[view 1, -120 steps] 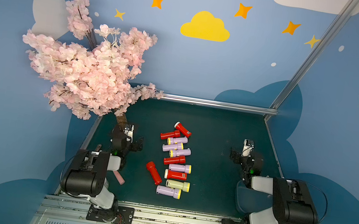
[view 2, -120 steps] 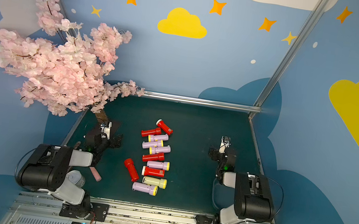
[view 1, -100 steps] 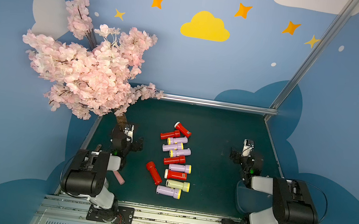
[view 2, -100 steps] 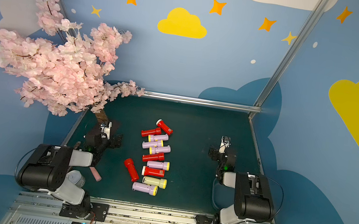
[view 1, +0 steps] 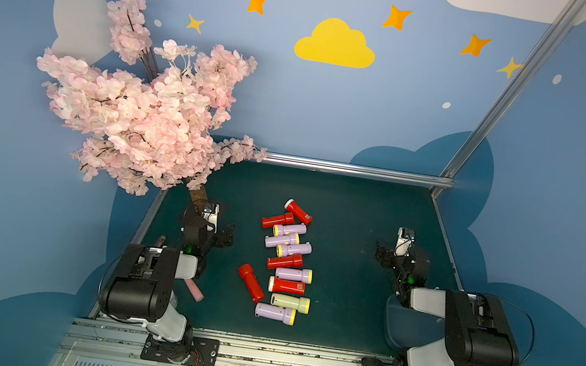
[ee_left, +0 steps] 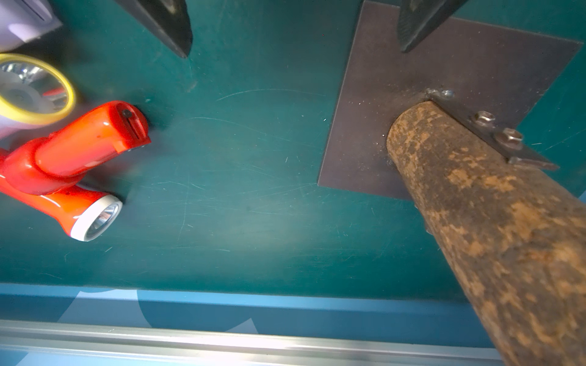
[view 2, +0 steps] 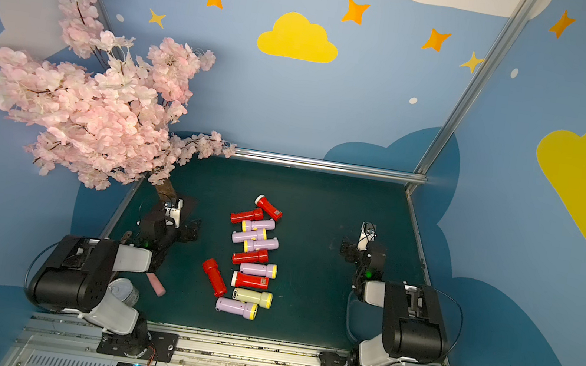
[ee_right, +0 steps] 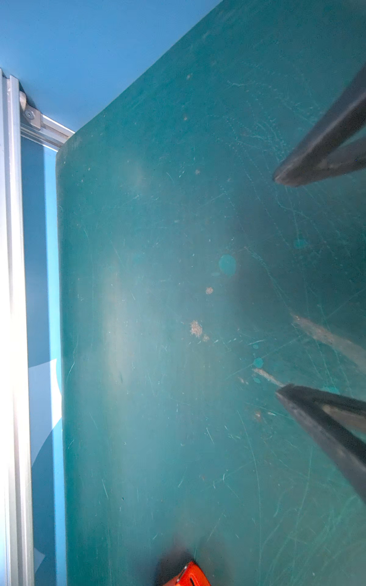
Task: Put the flashlights into the storage boxes
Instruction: Move the storage box to the center of the board.
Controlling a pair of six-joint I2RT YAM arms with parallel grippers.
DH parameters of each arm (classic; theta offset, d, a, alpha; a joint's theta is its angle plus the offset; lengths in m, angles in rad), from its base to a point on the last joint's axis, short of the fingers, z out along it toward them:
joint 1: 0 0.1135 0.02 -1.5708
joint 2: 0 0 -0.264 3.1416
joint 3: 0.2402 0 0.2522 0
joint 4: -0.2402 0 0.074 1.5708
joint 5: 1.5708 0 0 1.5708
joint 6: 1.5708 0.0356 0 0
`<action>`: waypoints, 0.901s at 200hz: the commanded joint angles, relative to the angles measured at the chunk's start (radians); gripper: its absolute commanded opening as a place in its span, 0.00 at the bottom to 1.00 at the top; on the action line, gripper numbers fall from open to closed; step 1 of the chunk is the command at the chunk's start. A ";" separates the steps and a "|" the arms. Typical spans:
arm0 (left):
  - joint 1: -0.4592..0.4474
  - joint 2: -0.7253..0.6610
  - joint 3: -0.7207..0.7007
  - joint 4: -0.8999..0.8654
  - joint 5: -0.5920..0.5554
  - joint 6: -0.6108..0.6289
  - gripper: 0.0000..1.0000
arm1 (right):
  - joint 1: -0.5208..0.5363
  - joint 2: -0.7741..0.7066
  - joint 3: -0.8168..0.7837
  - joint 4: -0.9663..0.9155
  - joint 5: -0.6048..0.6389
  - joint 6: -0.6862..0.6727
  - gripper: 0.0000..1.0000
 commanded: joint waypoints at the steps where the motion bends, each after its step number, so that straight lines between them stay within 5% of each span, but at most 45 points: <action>1: -0.001 -0.016 0.020 0.007 -0.007 0.007 0.99 | -0.004 -0.005 0.012 0.002 -0.007 -0.003 0.98; 162: 0.000 -0.020 0.018 0.017 0.000 0.013 0.99 | -0.005 -0.006 0.012 0.001 -0.007 -0.003 0.98; 180: 0.000 -0.046 0.100 -0.136 0.014 0.010 0.99 | -0.005 -0.006 0.015 -0.002 -0.009 -0.003 0.98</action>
